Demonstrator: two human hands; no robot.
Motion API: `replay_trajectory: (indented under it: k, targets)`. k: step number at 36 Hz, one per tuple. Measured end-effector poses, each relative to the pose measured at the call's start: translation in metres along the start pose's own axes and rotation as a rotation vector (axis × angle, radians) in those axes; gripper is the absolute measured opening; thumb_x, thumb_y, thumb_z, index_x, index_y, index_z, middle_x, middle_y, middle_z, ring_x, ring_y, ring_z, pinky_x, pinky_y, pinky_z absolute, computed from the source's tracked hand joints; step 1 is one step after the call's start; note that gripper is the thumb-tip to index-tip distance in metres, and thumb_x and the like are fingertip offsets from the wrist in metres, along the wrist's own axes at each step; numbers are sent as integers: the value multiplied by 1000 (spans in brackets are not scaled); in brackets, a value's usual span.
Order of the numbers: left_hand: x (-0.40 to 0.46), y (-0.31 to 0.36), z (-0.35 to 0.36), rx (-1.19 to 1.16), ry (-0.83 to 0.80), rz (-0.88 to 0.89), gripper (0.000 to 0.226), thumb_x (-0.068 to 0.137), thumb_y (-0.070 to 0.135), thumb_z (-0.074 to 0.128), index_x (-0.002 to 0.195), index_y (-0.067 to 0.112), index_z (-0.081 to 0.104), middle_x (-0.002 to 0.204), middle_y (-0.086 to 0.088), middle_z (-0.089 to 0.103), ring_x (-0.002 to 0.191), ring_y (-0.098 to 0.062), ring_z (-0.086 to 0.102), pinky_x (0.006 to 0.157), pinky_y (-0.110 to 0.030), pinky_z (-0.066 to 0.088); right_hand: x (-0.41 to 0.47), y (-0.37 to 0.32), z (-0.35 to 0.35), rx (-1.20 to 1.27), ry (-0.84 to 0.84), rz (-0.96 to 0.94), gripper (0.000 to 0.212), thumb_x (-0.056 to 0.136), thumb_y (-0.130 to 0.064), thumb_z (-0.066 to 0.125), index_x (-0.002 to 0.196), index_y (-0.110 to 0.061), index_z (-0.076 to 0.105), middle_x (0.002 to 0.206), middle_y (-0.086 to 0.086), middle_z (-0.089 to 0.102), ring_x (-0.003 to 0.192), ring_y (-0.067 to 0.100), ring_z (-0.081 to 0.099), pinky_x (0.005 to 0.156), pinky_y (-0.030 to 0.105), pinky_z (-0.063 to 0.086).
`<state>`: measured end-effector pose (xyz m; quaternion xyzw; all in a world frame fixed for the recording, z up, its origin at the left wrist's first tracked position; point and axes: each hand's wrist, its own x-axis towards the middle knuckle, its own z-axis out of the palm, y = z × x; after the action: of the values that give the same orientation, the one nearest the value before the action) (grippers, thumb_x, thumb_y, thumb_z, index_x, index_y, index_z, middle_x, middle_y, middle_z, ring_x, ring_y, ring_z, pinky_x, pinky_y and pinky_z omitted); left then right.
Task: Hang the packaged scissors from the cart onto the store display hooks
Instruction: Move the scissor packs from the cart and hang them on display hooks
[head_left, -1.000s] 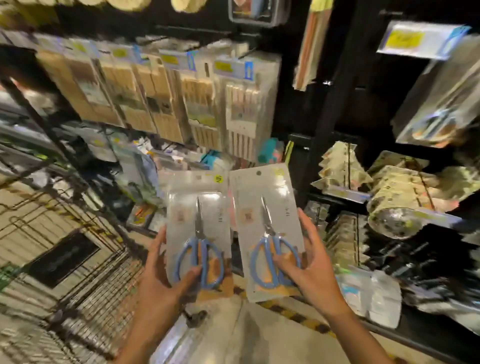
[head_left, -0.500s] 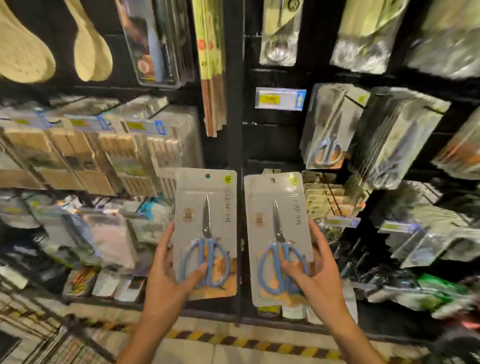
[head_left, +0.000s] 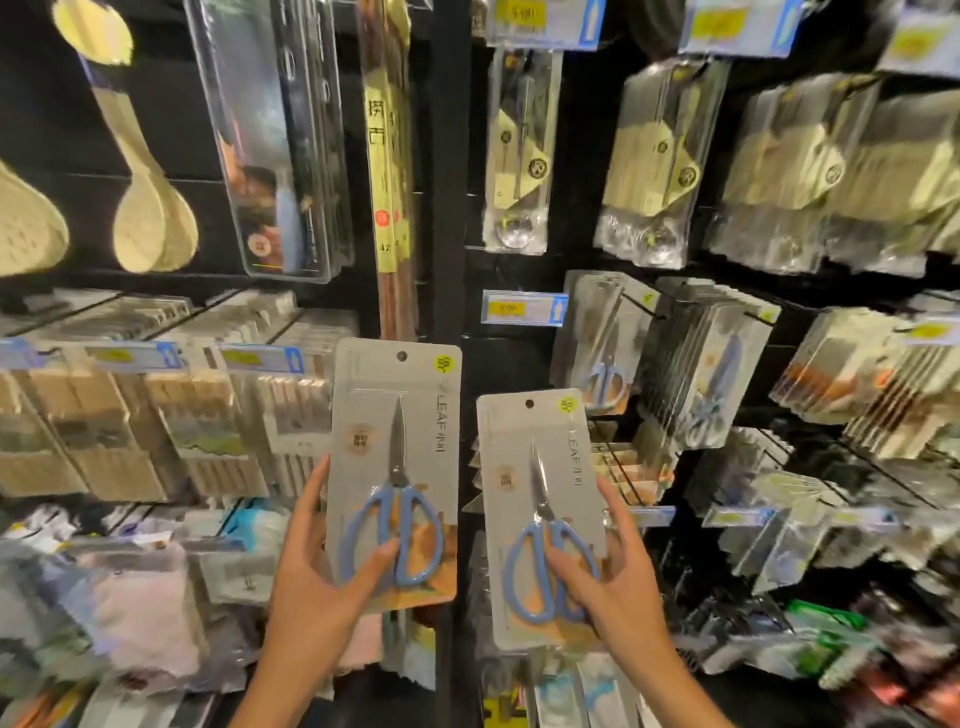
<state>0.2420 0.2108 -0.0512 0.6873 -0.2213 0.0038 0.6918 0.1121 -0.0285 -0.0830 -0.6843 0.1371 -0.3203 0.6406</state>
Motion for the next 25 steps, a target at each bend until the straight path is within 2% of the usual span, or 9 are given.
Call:
replay_trajectory:
  k: [3, 6, 8, 10, 12, 15, 19, 25]
  targets:
    - [6, 8, 5, 19, 14, 18, 95, 76, 20, 82, 146, 61, 32, 149, 40, 35, 146, -7, 35, 121, -46, 31, 10, -3, -1, -20, -3, -11, 79, 86, -17, 77, 142, -56, 36, 143, -20, 55, 124, 5, 61, 95, 28, 56]
    - [14, 11, 9, -14, -7, 39, 94, 77, 21, 82, 142, 67, 32, 152, 34, 37, 145, -7, 38, 119, -45, 34, 23, -4, -2, -40, -5, -30, 79, 87, -16, 76, 145, -51, 35, 137, -33, 54, 124, 1, 59, 96, 27, 56]
    - [19, 14, 14, -25, -10, 69, 92, 76, 22, 80, 142, 65, 32, 147, 42, 38, 138, 10, 40, 115, -35, 35, 33, -2, -6, -34, -4, -31, 81, 86, -19, 76, 144, -56, 34, 140, -32, 53, 128, 5, 57, 99, 32, 55]
    - [24, 15, 19, -17, -16, 90, 91, 78, 21, 78, 145, 62, 30, 142, 52, 34, 129, 24, 36, 112, -29, 33, 42, 2, -9, -44, 1, -36, 82, 85, -24, 78, 145, -59, 33, 149, -21, 49, 135, 13, 53, 106, 47, 50]
    - [29, 16, 22, -9, -10, 97, 91, 81, 20, 77, 146, 63, 29, 145, 49, 33, 134, 18, 36, 114, -32, 33, 52, 7, -11, -36, 2, -45, 81, 85, -27, 79, 145, -58, 34, 152, -15, 47, 138, 18, 50, 108, 54, 47]
    - [33, 15, 28, 12, 20, 104, 92, 80, 21, 77, 146, 63, 29, 153, 37, 34, 145, -3, 37, 118, -42, 34, 65, 11, -12, -29, -4, -65, 82, 86, -18, 78, 147, -53, 35, 149, -14, 50, 136, 16, 52, 106, 51, 50]
    - [37, 12, 35, 36, 25, 115, 94, 79, 21, 78, 149, 60, 29, 155, 34, 34, 147, -8, 37, 119, -52, 34, 77, 15, -12, -30, -23, -96, 82, 87, -13, 77, 151, -41, 34, 145, -16, 54, 131, 14, 57, 101, 42, 55]
    - [40, 7, 43, 55, 55, 115, 94, 79, 24, 78, 149, 60, 28, 157, 31, 33, 148, -13, 36, 118, -56, 34, 91, 16, -9, -44, -40, -116, 83, 86, -16, 78, 152, -39, 34, 142, -18, 56, 125, 13, 61, 96, 47, 57]
